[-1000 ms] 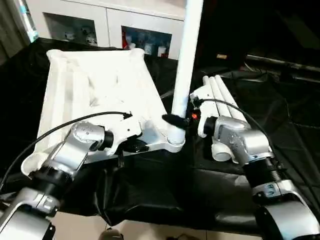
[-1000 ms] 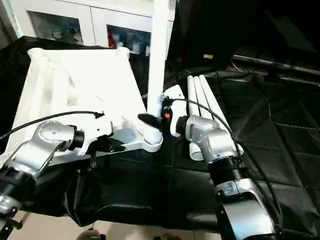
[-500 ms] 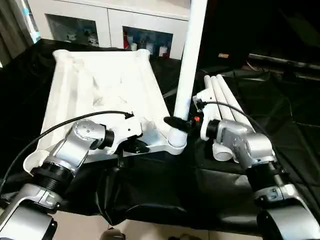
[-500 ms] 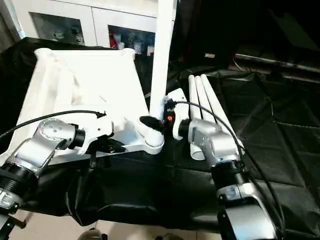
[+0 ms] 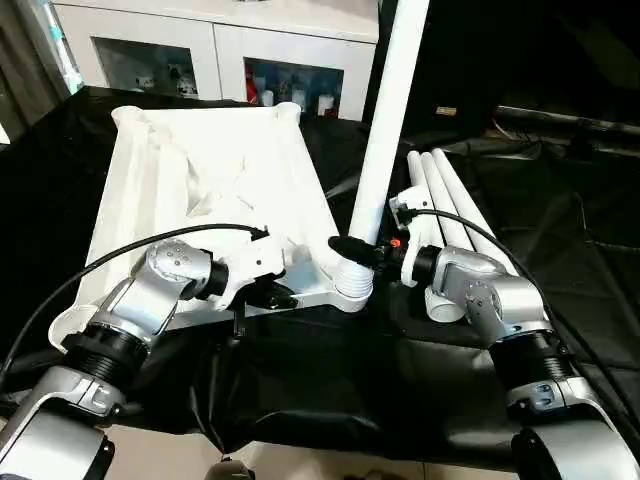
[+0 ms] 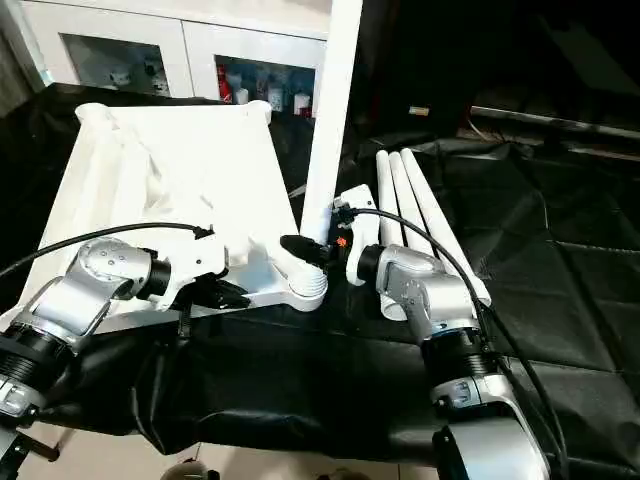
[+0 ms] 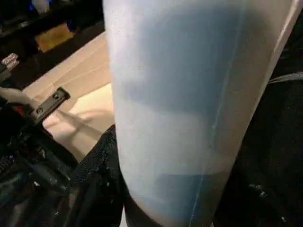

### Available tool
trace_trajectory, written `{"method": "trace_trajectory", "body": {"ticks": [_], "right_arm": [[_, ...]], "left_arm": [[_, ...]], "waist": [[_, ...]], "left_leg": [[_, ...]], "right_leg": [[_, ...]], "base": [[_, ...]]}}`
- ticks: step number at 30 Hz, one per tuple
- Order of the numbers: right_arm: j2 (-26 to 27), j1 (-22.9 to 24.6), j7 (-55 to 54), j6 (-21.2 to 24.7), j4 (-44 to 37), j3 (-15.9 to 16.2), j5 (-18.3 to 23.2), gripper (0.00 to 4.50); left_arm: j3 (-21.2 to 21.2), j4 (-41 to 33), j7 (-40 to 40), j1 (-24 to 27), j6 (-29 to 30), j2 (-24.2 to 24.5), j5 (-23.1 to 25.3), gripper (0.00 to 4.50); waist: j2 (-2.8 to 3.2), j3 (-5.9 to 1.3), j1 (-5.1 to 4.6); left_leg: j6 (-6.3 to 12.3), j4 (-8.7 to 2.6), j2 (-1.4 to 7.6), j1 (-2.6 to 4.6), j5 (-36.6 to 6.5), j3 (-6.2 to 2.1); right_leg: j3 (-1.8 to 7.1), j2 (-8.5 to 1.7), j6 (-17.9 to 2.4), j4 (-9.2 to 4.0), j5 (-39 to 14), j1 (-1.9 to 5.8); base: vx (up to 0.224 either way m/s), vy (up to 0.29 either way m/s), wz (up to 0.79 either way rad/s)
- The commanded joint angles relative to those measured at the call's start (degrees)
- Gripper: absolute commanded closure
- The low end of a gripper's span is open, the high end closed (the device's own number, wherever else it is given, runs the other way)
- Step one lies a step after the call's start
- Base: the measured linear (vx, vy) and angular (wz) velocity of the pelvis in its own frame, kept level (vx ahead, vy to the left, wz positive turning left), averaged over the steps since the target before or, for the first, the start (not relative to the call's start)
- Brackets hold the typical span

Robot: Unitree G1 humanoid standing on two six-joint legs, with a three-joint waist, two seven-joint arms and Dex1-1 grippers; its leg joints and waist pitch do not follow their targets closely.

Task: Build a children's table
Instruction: Insert table leg to table base

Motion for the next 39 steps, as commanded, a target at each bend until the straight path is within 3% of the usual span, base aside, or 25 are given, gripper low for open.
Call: {"method": "trace_trajectory", "body": {"ticks": [1, 5, 6, 12, 18, 21, 27, 31, 39], "right_arm": [[-0.12, 1.42, -0.95, -0.69, 2.73, -0.84, -0.56, 2.6], [0.44, 2.28, -1.88, -2.18, 4.7, -2.29, -0.02, 2.6], [0.52, 2.83, -1.78, -3.0, 5.15, -2.33, -0.11, 2.6], [1.59, 5.12, -2.07, -7.48, 7.43, -5.15, 1.02, 2.61], [2.21, 7.84, -1.68, -12.27, 8.82, -6.47, 1.52, 2.61], [2.11, 8.69, -1.26, -14.37, 9.25, -6.27, 1.06, 2.61], [1.22, 10.26, -0.62, -22.35, 8.82, -2.84, -3.41, 2.61], [1.68, 10.86, -0.7, -26.76, 8.83, -2.55, -4.23, 2.61], [1.55, 11.58, 0.57, -28.14, 8.31, -2.36, -3.36, 2.61]], "left_arm": [[-2.7, -0.32, -2.25, 0.2, -0.39, -0.67, 0.93, 4.5], [-2.43, 0.05, -1.86, 0.08, -0.36, -0.79, 1.07, 4.5], [-2.33, 0.15, -1.8, 0.08, -0.36, -0.75, 1.06, 4.5], [-2.22, 0.81, -1.28, 0.1, -0.68, -0.89, 1.29, 4.5], [-1.79, 1.9, -0.54, -0.42, -0.79, -1.57, 1.44, 4.5], [-1.83, 2.45, -0.37, -0.74, -0.91, -1.81, 1.56, 4.5], [-2.05, 3.53, 0.02, -1.21, -1.83, -2.06, 2.23, 4.5], [-2.14, 4.53, 0.29, -1.41, -2.45, -2.32, 2.59, 4.5], [-2.05, 5.01, 0.41, -1.45, -2.91, -2.32, 2.96, 4.5]], "waist": [[1.23, -3.65, -0.35], [1.26, -3.5, -0.38], [1.59, -3.51, -0.32], [1.57, -3.4, -0.47], [1.71, -3.39, -0.38], [1.96, -3.36, -0.37], [2.21, -3.4, -0.48], [2.11, -3.23, -0.61], [2.25, -3.2, -0.75]], "left_leg": [[-2.61, -4.42, 1.12, 0.59, -13.53, -0.26], [-2.51, -4.49, 1.13, 0.71, -14.46, -0.25], [-2.62, -4.51, 1.14, 0.77, -14.83, -0.34], [-2.53, -4.71, 1.14, 0.9, -17.29, -0.47], [-2.18, -4.78, 1.19, 1.08, -17.91, -0.41], [-1.97, -4.84, 1.27, 1.37, -19.33, -0.34], [-1.88, -5.18, 1.46, 1.11, -19.86, -0.5], [-1.71, -5.36, 1.54, 1.56, -22.28, -0.62], [-1.46, -5.71, 1.65, 1.28, -22.46, -0.73]], "right_leg": [[2.33, -5.0, -10.0, -4.71, -15.21, 2.52], [2.34, -5.02, -9.76, -4.98, -16.97, 2.33], [2.33, -5.09, -9.7, -4.94, -17.37, 2.28], [2.28, -5.07, -9.36, -5.37, -20.25, 2.12], [2.25, -5.01, -9.69, -5.46, -20.01, 1.9], [2.01, -5.15, -9.82, -5.72, -20.91, 1.74], [1.61, -5.51, -10.08, -5.73, -20.23, 2.07], [1.45, -5.77, -9.27, -6.35, -24.18, 1.84], [1.38, -5.84, -9.54, -6.28, -22.92, 2.04]], "base": [[0.0, 0.0, 0.0], [0.0, 0.0, 0.0], [0.0, 0.0, 0.0], [0.0, 0.0, 0.0], [0.0, 0.0, 0.0], [0.0, 0.0, 0.0], [0.0, 0.0, 0.0], [0.0, 0.0, 0.0], [0.0, 0.0, 0.0]]}}
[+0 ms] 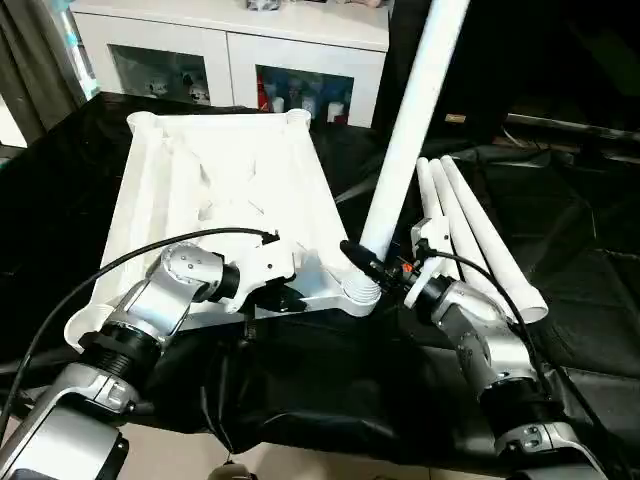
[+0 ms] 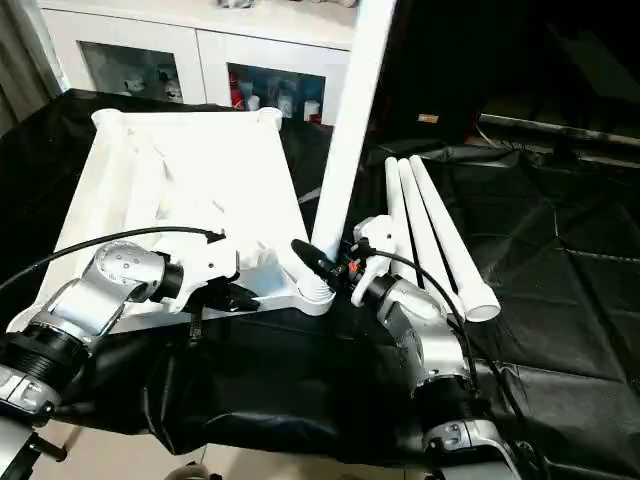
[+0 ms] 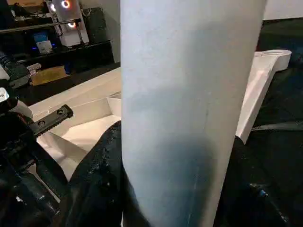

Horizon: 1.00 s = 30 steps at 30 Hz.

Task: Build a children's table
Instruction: Insert table leg to table base

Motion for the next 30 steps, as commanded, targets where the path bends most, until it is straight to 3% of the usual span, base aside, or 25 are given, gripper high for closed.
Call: {"method": "trace_trajectory", "body": {"ticks": [1, 6, 10, 12, 15, 16, 19, 20, 22, 27, 28, 30], "right_arm": [[-2.05, 2.4, -0.88, 0.93, 2.95, -1.82, -0.95, 2.61], [-2.51, 3.19, -1.23, 1.64, 1.52, -4.18, 1.33, 2.61], [-3.05, 4.66, -1.11, 1.62, 0.22, -4.56, 1.79, 2.61], [-3.48, 6.15, -1.22, 1.98, -1.59, -4.64, 2.29, 2.61], [-3.82, 6.63, -1.41, 2.22, -2.0, -4.58, 2.38, 2.61], [-3.91, 6.64, -1.52, 2.32, -1.96, -4.52, 2.29, 2.61], [-4.41, 6.53, -1.72, 3.05, -2.18, -3.5, 1.1, 2.61], [-5.28, 6.12, -1.43, 4.3, -2.5, -1.19, -0.91, 2.61], [-5.8, 5.82, -1.3, 4.86, -2.66, 0.27, -2.24, 2.61], [-6.28, 4.65, -0.48, 6.76, -2.58, 2.18, -3.14, 2.61], [-7.05, 3.03, 0.85, 8.73, -1.27, 4.61, -4.79, 2.61], [-7.2, 2.73, 1.15, 8.92, -0.92, 5.11, -5.08, 2.61]], "left_arm": [[-1.56, 1.15, -0.64, -0.45, -0.22, 0.34, 1.75, 4.5], [-1.55, 1.44, -0.59, -0.61, -0.59, 0.5, 2.0, 4.5], [-1.53, 1.93, -0.58, -0.9, -0.9, 0.58, 2.11, 4.5], [-1.56, 2.24, -0.73, -1.14, -1.13, 0.63, 2.15, 4.5], [-1.64, 2.38, -0.79, -1.28, -1.17, 0.58, 2.17, 4.5], [-1.66, 2.48, -0.83, -1.34, -1.21, 0.57, 2.17, 4.5], [-1.79, 2.76, -0.98, -1.51, -1.41, 0.6, 2.25, 4.5], [-1.9, 2.77, -1.24, -1.6, -1.53, 0.69, 2.31, 4.5], [-1.95, 2.73, -1.41, -1.64, -1.58, 0.76, 2.35, 4.5], [-2.18, 2.56, -1.75, -1.57, -1.79, 0.94, 2.48, 4.5], [-2.58, 2.53, -2.02, -1.55, -2.03, 1.2, 2.51, 4.5], [-2.64, 2.58, -2.05, -1.59, -2.06, 1.21, 2.46, 4.5]], "waist": [[1.52, -2.77, -0.62], [1.71, -2.69, -0.55], [1.73, -2.63, -0.54], [2.01, -2.66, -0.4], [1.79, -2.7, -0.45], [2.14, -2.71, -0.42], [2.09, -2.61, -0.46], [2.15, -2.57, -0.44], [2.09, -2.49, -0.5], [2.1, -2.43, -0.64], [2.12, -2.39, -0.79], [2.1, -2.3, -0.97]], "left_leg": [[-1.45, -5.41, 1.73, 1.01, -22.62, -0.82], [-1.29, -5.5, 1.8, 1.05, -23.09, -0.84], [-1.21, -5.55, 1.76, 0.98, -23.38, -0.87], [-1.13, -5.5, 1.75, 1.13, -23.25, -0.8], [-0.89, -5.68, 1.76, 0.72, -21.95, -0.76], [-0.93, -5.69, 1.79, 0.82, -21.92, -0.76], [-0.98, -5.68, 1.71, 0.87, -22.65, -0.77], [-1.01, -5.7, 1.69, 0.85, -22.73, -0.8], [-1.08, -5.73, 1.66, 0.77, -22.68, -0.83], [-1.02, -5.82, 1.71, 0.79, -23.7, -1.02], [-1.11, -5.86, 1.68, 0.75, -23.96, -1.09], [-1.08, -5.79, 1.59, 0.75, -24.42, -1.05]], "right_leg": [[2.59, -4.84, -9.92, -5.34, -23.11, 0.9], [2.61, -4.88, -9.65, -5.56, -23.95, 0.8], [2.58, -4.94, -9.67, -5.61, -24.31, 0.82], [2.65, -5.01, -9.42, -5.76, -24.93, 0.71], [2.6, -4.9, -9.68, -5.52, -22.95, 1.03], [2.59, -4.92, -9.75, -5.53, -22.88, 0.92], [2.59, -4.96, -9.46, -5.72, -24.42, 0.86], [2.57, -4.95, -9.33, -5.76, -24.84, 0.86], [2.56, -5.0, -8.74, -5.89, -26.08, 0.87], [2.52, -5.12, -7.9, -6.17, -28.66, 0.7], [2.46, -5.06, -7.87, -6.1, -28.93, 0.71], [2.47, -5.12, -7.45, -6.33, -30.29, 0.62]], "base": [[0.0, 0.0, 0.0], [0.0, 0.0, 0.0], [0.0, 0.0, 0.0], [0.0, 0.0, 0.0], [0.0, 0.0, 0.0], [0.0, 0.0, 0.0], [0.0, 0.0, 0.0], [0.0, 0.0, 0.0], [0.0, 0.0, 0.0], [0.0, 0.0, 0.0], [0.0, 0.0, 0.0], [0.0, 0.0, 0.0]]}}
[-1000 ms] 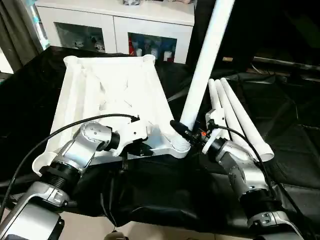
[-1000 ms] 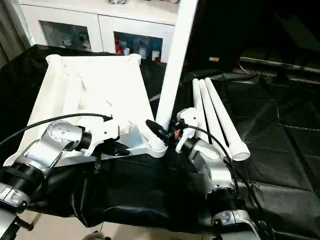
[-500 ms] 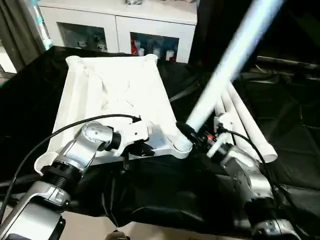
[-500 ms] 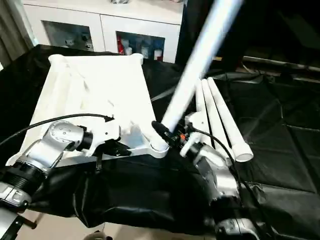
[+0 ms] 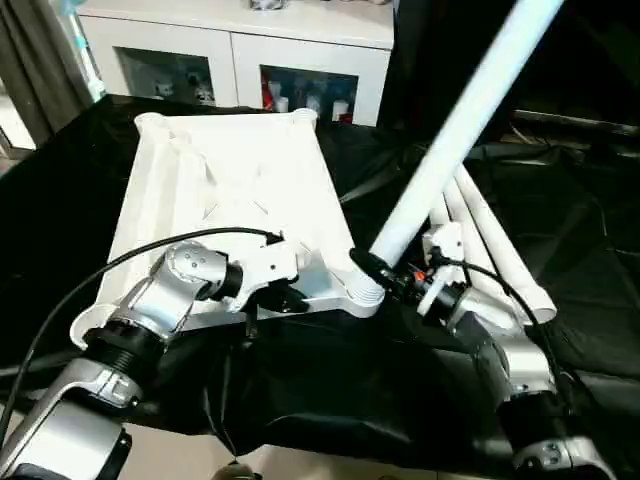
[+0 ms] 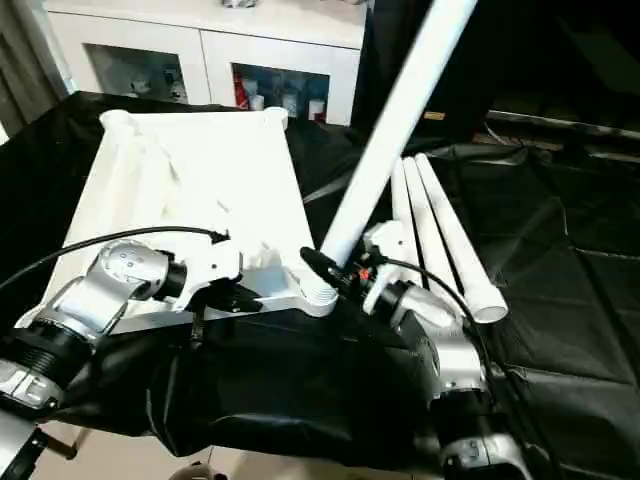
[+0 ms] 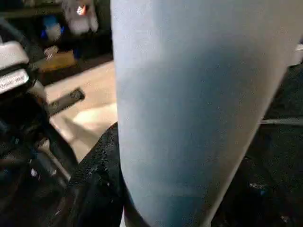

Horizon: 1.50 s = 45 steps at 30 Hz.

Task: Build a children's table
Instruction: Insert table leg to table base

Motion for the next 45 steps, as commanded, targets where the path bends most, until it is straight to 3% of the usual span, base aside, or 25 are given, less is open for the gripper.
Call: {"method": "trace_trajectory", "body": {"ticks": [1, 2, 4, 5, 13, 20, 22, 23, 26, 27, 28, 30, 31, 37, 40, 45], "right_arm": [[-2.12, 1.55, -0.3, 3.15, 5.16, 1.91, -5.16, 2.61], [-2.34, 1.02, 0.19, 3.37, 5.85, 2.67, -5.66, 2.61], [-2.68, 0.17, 1.05, 3.35, 7.09, 3.63, -6.49, 2.61], [-2.72, 0.08, 1.12, 3.31, 7.23, 3.73, -6.59, 2.61], [-4.29, -2.9, 5.27, 2.3, 11.53, 6.96, -8.86, 2.61], [-3.86, -5.45, 5.0, 1.09, 14.8, 6.99, -9.1, 2.61], [-3.76, -5.79, 5.2, 1.17, 14.99, 6.85, -8.89, 2.61], [-3.65, -6.18, 5.58, 1.23, 15.19, 6.83, -8.77, 2.61], [-3.56, -6.54, 6.54, 1.04, 15.76, 7.19, -9.24, 2.61], [-3.54, -6.71, 7.02, 1.02, 16.04, 7.35, -9.35, 2.61], [-3.56, -6.92, 7.77, 0.71, 16.5, 7.64, -9.39, 2.61], [-3.68, -7.16, 9.86, 0.27, 17.16, 8.09, -9.05, 2.61], [-3.72, -7.18, 10.61, 0.15, 17.29, 8.19, -8.85, 2.61], [-4.11, -7.52, 13.1, -0.05, 18.28, 8.0, -8.09, 2.61], [-3.9, -8.15, 12.86, -0.67, 19.66, 7.78, -8.41, 2.61], [-3.29, -8.34, 12.95, -1.35, 20.35, 7.38, -8.87, 2.61]], "left_arm": [[-1.66, 0.74, -1.3, -0.42, -0.5, 1.05, 2.15, 4.5], [-1.68, 0.63, -1.37, -0.31, -0.57, 1.15, 2.13, 4.5], [-1.73, 0.49, -1.6, -0.22, -0.71, 1.27, 2.13, 4.5], [-1.73, 0.48, -1.63, -0.21, -0.74, 1.29, 2.13, 4.5], [-1.9, -0.25, -2.45, 0.07, -0.95, 1.76, 2.07, 4.5], [-1.92, -0.75, -2.47, 0.38, -0.8, 1.77, 1.91, 4.5], [-1.88, -0.88, -2.49, 0.46, -0.66, 1.73, 1.86, 4.5], [-1.86, -1.03, -2.58, 0.58, -0.52, 1.67, 1.75, 4.5], [-1.87, -1.3, -3.1, 0.83, -0.74, 1.68, 1.32, 4.5], [-1.83, -1.41, -3.47, 0.93, -1.02, 1.67, 1.01, 4.5], [-1.84, -1.8, -4.2, 1.14, -1.29, 1.8, 0.59, 4.5], [-1.97, -2.54, -5.78, 1.5, -1.52, 2.08, -0.18, 4.5], [-1.99, -2.89, -6.36, 1.66, -1.6, 2.22, -0.47, 4.5], [-2.32, -4.36, -9.43, 2.07, -0.23, 3.03, -1.63, 4.5], [-1.92, -3.71, -8.67, 1.46, 0.09, 2.84, -1.39, 4.5], [-0.67, -2.33, -5.12, 0.04, 1.45, 2.44, -0.35, 4.5]], "waist": [[1.03, -2.22, -0.56], [0.37, -2.23, -0.66], [0.72, -2.19, -0.72], [0.44, -2.24, -0.76], [0.18, -2.02, -1.57], [-0.06, -2.15, -1.81], [-0.15, -2.13, -1.89], [-0.48, -2.09, -1.98], [-0.41, -2.13, -1.97], [-0.33, -2.22, -2.0], [-0.64, -2.38, -1.93], [-0.49, -2.52, -1.93], [-0.67, -2.63, -1.96], [-0.62, -3.13, -1.78], [-0.71, -3.13, -1.76], [-0.69, -2.87, -1.7]], "left_leg": [[-1.03, -5.31, 1.75, 0.89, -24.65, -1.15], [-0.82, -5.23, 1.74, 0.86, -24.69, -1.12], [-0.74, -5.3, 1.78, 0.81, -24.29, -1.21], [-0.68, -5.25, 1.79, 0.85, -24.32, -1.2], [-0.35, -5.18, 1.65, 0.74, -25.57, -1.43], [-0.73, -5.45, 1.85, 0.75, -27.03, -1.59], [-0.82, -5.43, 1.83, 0.84, -27.83, -1.65], [-0.78, -5.4, 1.83, 0.91, -28.21, -1.61], [-0.75, -5.36, 1.79, 1.0, -28.62, -1.73], [-0.78, -5.48, 1.87, 0.93, -28.61, -1.82], [-0.6, -5.62, 1.98, 0.73, -27.53, -1.79], [-0.59, -5.76, 2.12, 0.63, -26.46, -1.66], [-0.51, -5.86, 2.2, 0.42, -25.21, -1.43], [-0.32, -5.88, 2.28, 0.32, -19.75, -0.76], [-0.16, -5.77, 2.2, 0.36, -19.01, -0.6], [-0.69, -5.81, 2.27, 0.76, -21.69, -0.76]], "right_leg": [[2.61, -4.9, -7.56, -6.3, -30.75, 0.45], [2.59, -4.96, -7.19, -6.47, -32.03, 0.41], [2.6, -5.0, -6.75, -6.52, -32.79, 0.3], [2.57, -5.01, -6.7, -6.54, -33.02, 0.28], [2.34, -5.11, -5.17, -7.0, -37.82, -0.1], [2.28, -5.01, -5.7, -6.83, -36.16, -0.23], [2.22, -5.05, -5.43, -6.92, -37.0, -0.34], [2.19, -5.03, -5.18, -7.09, -37.75, -0.45], [2.1, -5.17, -4.48, -7.31, -39.28, -0.55], [2.0, -5.2, -4.7, -7.27, -38.4, -0.37], [2.0, -5.23, -5.24, -6.96, -36.49, -0.14], [2.08, -5.25, -6.09, -6.83, -33.8, 0.03], [2.21, -5.07, -7.48, -6.52, -29.66, 0.2], [2.23, -4.68, -11.64, -5.12, -16.47, 1.08], [2.18, -4.72, -12.05, -5.11, -16.12, 1.2], [2.16, -4.93, -10.64, -5.76, -22.64, 0.86]], "base": [[0.0, 0.0, 0.0], [0.0, 0.0, 0.0], [0.0, 0.0, 0.0], [0.0, 0.0, 0.0], [0.0, 0.0, 0.0], [0.0, 0.0, 0.0], [0.0, 0.0, 0.0], [0.0, 0.0, 0.0], [0.0, 0.0, 0.0], [0.0, 0.0, 0.0], [0.0, 0.0, 0.0], [0.0, 0.0, 0.0], [0.0, 0.0, 0.0], [0.027, -0.005, 0.01], [0.0, 0.0, 0.0], [0.0, 0.0, 0.0]]}}
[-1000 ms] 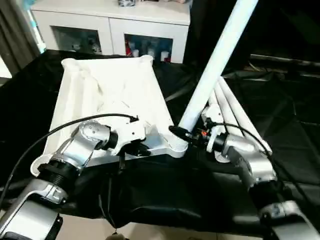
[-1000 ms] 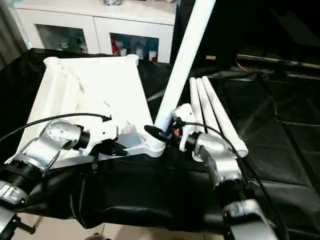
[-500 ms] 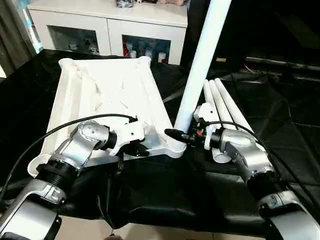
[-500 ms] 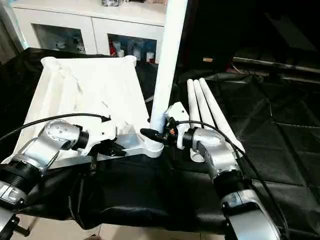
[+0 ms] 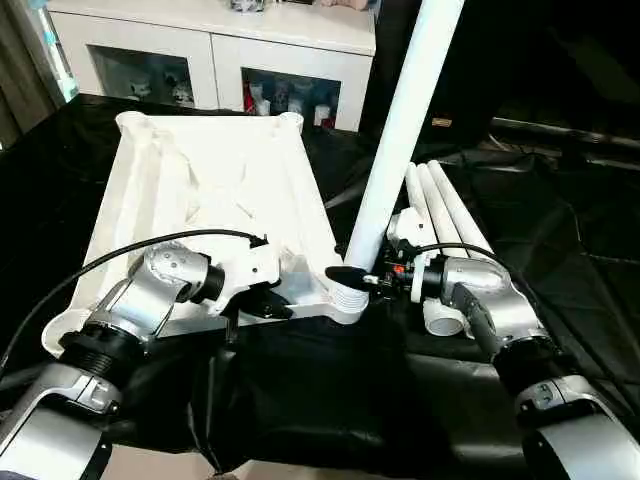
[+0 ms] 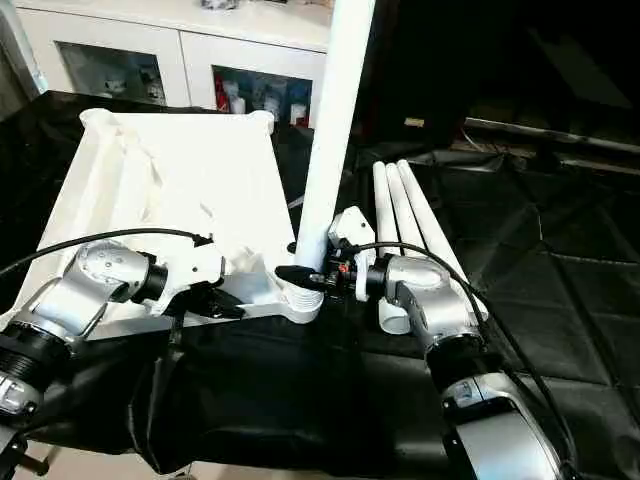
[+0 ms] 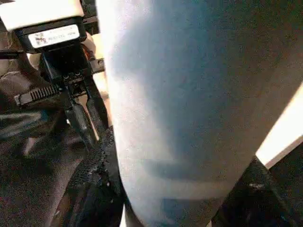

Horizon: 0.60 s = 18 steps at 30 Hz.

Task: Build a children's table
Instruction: Insert table leg to table base, then rotate leg to tighten

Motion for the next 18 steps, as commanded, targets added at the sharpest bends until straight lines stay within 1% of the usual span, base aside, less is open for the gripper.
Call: {"method": "trace_trajectory", "body": {"ticks": [1, 3, 5, 8, 9, 10, 11, 13, 14, 15, 16, 17, 18], "right_arm": [[-1.01, 2.64, -2.01, 2.56, 6.43, 1.43, -4.44, 2.61], [-0.78, 2.78, -2.02, 2.46, 6.33, 1.33, -4.54, 2.61], [-0.72, 2.81, -2.07, 2.43, 6.32, 1.3, -4.54, 2.61], [-0.39, 2.63, -2.97, 1.94, 6.94, 1.1, -4.59, 2.61], [0.04, 2.21, -4.99, 1.66, 7.87, 0.45, -4.58, 2.61], [0.49, 1.71, -7.35, 1.56, 8.87, -0.37, -4.5, 2.61], [0.49, 1.71, -7.35, 1.56, 8.87, -0.37, -4.5, 2.61], [1.04, 1.18, -10.19, 1.65, 9.92, -1.37, -4.36, 2.61], [1.33, 0.96, -11.59, 1.78, 10.37, -1.86, -4.26, 2.61], [1.93, 0.87, -13.82, 2.11, 10.6, -2.45, -4.18, 2.61], [1.93, 0.87, -13.82, 2.11, 10.6, -2.45, -4.18, 2.61], [3.45, 1.2, -17.76, 3.32, 10.1, -3.03, -4.2, 2.61], [3.88, 1.3, -18.75, 3.74, 9.93, -3.14, -4.2, 2.61]], "left_arm": [[-1.35, -0.45, -1.45, -1.08, 0.04, -0.49, 0.6, 4.5], [-1.26, -0.76, -1.48, -1.12, 0.52, -0.17, 0.56, 4.5], [-1.28, -0.87, -1.54, -1.08, 0.61, -0.07, 0.54, 4.5], [-1.15, -1.2, -1.62, -0.95, 1.03, 0.09, 0.37, 4.5], [-0.87, -1.33, -1.39, -0.98, 1.74, -0.01, 0.29, 4.5], [-0.6, -1.36, -1.05, -1.09, 2.52, -0.13, 0.28, 4.5], [-0.6, -1.36, -1.05, -1.09, 2.52, -0.13, 0.28, 4.5], [-0.3, -1.17, -0.38, -1.45, 3.65, -0.37, 0.47, 4.5], [-0.17, -0.99, 0.1, -1.75, 4.34, -0.54, 0.65, 4.5], [0.21, -0.39, 1.95, -2.51, 5.93, -1.0, 1.28, 4.5], [0.21, -0.39, 1.95, -2.51, 5.93, -1.0, 1.28, 4.5], [0.99, 0.67, 5.22, -3.74, 8.32, -2.02, 2.02, 4.5], [1.18, 0.9, 5.99, -4.01, 8.91, -2.28, 2.15, 4.5]], "waist": [[1.26, -1.68, -0.23], [1.34, -1.66, -0.16], [1.29, -1.7, -0.14], [1.38, -1.69, -0.17], [1.39, -1.63, -0.2], [1.4, -1.55, -0.31], [1.42, -1.5, -0.39], [1.38, -1.35, -0.64], [1.58, -1.32, -0.65], [1.45, -1.3, -0.78], [1.47, -1.23, -0.86], [1.4, -1.2, -0.94], [1.33, -1.06, -1.11]], "left_leg": [[-0.7, -4.76, 2.16, 0.71, -21.72, -0.65], [-0.8, -4.87, 2.21, 0.6, -21.98, -0.78], [-0.78, -4.85, 2.22, 0.59, -21.81, -0.76], [-0.85, -4.89, 2.22, 0.52, -21.71, -0.77], [-0.9, -4.9, 2.22, 0.56, -22.04, -0.78], [-1.09, -4.93, 2.19, 0.61, -22.79, -0.85], [-1.26, -4.95, 2.19, 0.64, -23.3, -0.89], [-1.49, -5.02, 2.11, 0.58, -24.87, -1.18], [-1.59, -5.01, 2.1, 0.67, -25.35, -1.22], [-1.66, -4.93, 2.08, 0.88, -25.96, -1.27], [-1.81, -4.87, 1.99, 1.14, -26.61, -1.29], [-1.87, -4.97, 2.02, 1.03, -26.79, -1.39], [-2.0, -4.99, 1.9, 0.94, -27.21, -1.46]], "right_leg": [[3.01, -4.77, -10.44, -4.96, -22.49, 0.86], [2.98, -4.81, -10.33, -4.9, -22.55, 0.95], [2.97, -4.83, -10.27, -4.93, -22.39, 0.97], [2.93, -4.81, -10.44, -4.84, -22.03, 1.01], [2.9, -4.81, -10.38, -4.91, -22.53, 0.94], [2.88, -4.85, -10.19, -5.0, -23.94, 0.84], [2.87, -4.88, -10.04, -5.07, -24.92, 0.75], [2.7, -4.96, -8.67, -5.44, -28.93, 0.69], [2.7, -5.0, -8.37, -5.54, -29.78, 0.6], [2.71, -5.11, -7.95, -5.83, -31.24, 0.39], [2.69, -5.08, -7.57, -5.99, -32.34, 0.17], [2.62, -5.03, -7.34, -5.95, -32.59, 0.27], [2.48, -5.02, -6.64, -6.11, -34.15, 0.21]], "base": [[0.0, 0.0, 0.0], [0.0, 0.0, 0.0], [0.0, 0.0, 0.0], [0.0, 0.0, 0.0], [0.0, 0.0, 0.0], [0.0, 0.0, 0.0], [0.0, 0.0, 0.0], [0.0, 0.0, 0.0], [0.0, 0.0, 0.0], [0.0, 0.0, 0.0], [0.0, 0.0, 0.0], [0.0, 0.0, 0.0], [0.0, 0.0, 0.0]]}}
